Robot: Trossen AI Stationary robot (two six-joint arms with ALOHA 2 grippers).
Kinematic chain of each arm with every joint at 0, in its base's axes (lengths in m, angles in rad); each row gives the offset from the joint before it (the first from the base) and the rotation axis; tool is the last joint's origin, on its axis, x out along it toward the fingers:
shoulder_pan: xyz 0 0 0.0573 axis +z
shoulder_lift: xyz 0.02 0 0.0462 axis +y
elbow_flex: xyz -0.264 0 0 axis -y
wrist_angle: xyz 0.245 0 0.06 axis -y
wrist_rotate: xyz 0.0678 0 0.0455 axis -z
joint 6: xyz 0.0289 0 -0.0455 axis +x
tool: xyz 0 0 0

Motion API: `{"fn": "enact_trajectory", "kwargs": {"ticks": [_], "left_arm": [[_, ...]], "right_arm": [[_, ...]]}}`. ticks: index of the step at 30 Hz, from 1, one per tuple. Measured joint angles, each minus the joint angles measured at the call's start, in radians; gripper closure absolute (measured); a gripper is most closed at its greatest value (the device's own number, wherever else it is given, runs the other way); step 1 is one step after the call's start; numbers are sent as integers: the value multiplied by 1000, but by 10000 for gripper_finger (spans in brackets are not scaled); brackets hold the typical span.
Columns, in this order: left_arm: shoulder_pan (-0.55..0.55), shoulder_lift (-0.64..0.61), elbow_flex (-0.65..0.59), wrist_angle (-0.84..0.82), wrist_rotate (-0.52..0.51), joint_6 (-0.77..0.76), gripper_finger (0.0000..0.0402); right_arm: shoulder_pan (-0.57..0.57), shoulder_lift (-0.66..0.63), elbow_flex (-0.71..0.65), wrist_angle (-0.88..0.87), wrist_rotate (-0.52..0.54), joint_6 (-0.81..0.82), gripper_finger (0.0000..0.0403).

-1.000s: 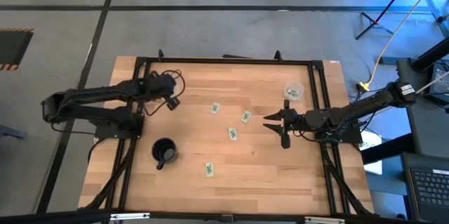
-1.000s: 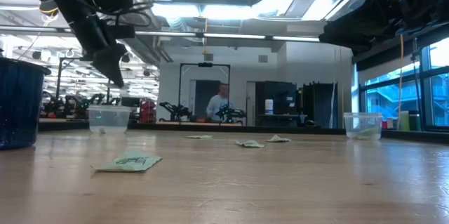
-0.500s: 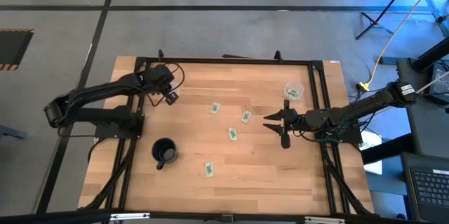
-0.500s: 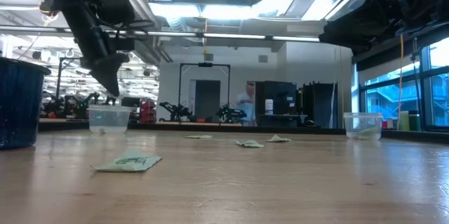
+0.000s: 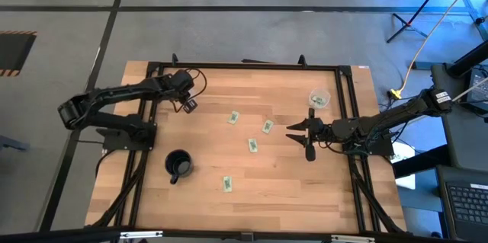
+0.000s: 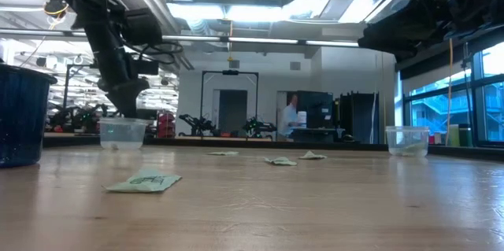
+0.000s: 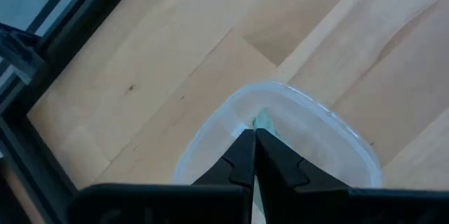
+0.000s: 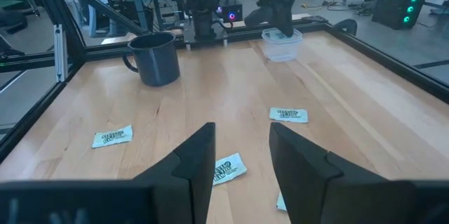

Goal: Pick and place Stevia / Truvia into bins
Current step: Put the stevia packet into the left transparent container

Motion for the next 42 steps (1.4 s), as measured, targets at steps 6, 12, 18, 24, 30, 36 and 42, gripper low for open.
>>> {"fn": "enact_trajectory", "kwargs": {"ticks": [6, 12, 18, 24, 30, 36, 42], "left_arm": [[0, 30, 0, 8, 0, 0, 395], [0, 47, 0, 8, 0, 32, 391], [0, 49, 0, 8, -23, 34, 379], [0, 48, 0, 8, -71, 26, 355], [0, 46, 0, 7, -70, 25, 334], [0, 35, 9, -35, -67, 0, 321], [-2, -24, 74, -122, -1, -27, 318]], "right_arm": [[0, 0, 0, 0, 0, 0, 264], [0, 0, 0, 0, 0, 0, 264], [0, 0, 0, 0, 0, 0, 264], [0, 0, 0, 0, 0, 0, 264], [0, 0, 0, 0, 0, 0, 264], [0, 0, 0, 0, 0, 0, 264], [0, 0, 0, 0, 0, -1, 264]]}}
